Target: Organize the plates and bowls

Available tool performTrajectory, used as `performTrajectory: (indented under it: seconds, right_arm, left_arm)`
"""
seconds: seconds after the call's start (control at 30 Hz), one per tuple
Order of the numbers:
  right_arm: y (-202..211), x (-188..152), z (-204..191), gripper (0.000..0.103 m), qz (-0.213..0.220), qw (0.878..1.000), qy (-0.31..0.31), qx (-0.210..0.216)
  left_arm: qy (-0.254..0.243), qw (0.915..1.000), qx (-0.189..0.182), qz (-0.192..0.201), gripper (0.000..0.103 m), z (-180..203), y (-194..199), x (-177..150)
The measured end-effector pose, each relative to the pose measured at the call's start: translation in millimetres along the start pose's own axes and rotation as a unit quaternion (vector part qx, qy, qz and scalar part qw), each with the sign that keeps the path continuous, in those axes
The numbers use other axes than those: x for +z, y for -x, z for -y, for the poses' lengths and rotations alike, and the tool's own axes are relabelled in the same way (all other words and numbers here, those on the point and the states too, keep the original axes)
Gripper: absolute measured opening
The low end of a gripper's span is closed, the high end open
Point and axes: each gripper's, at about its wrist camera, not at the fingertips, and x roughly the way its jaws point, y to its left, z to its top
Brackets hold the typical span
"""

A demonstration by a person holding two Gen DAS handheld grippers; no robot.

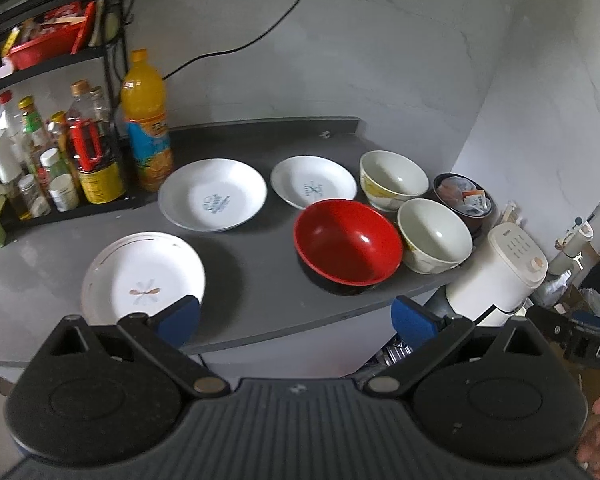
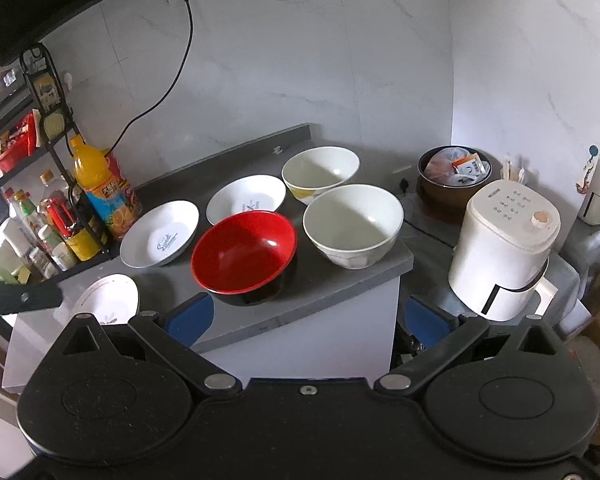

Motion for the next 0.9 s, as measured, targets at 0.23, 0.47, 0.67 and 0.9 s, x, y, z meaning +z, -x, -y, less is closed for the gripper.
performTrajectory:
  seconds: [0.23, 0.47, 0.67, 0.9]
  right_arm:
    - [-19, 6, 13, 0.103, -0.018, 0.999, -0.027, -0.013]
    - [-49, 21, 23, 0.103, -0.005, 0.998, -0.045, -0.036]
    - [-84, 36, 34, 0.091, -0.007, 0.996, -0.073, -0.052]
    - [-121, 44, 50, 0.078, -0.02, 0.989, -0.123, -0.083]
  left_arm:
    - [-0.012, 0.9997, -0.019, -0.012, 0.101, 18, -38, 14]
    - [-0.038, 0.9975, -0.051, -0.031, 0.1, 32, -98, 45]
    - [-0.088, 0.9907, -0.094, -0.042, 0.095, 54, -154, 81]
    - [-0.141, 0.979, -0.129, -0.07, 0.088, 84, -217, 113]
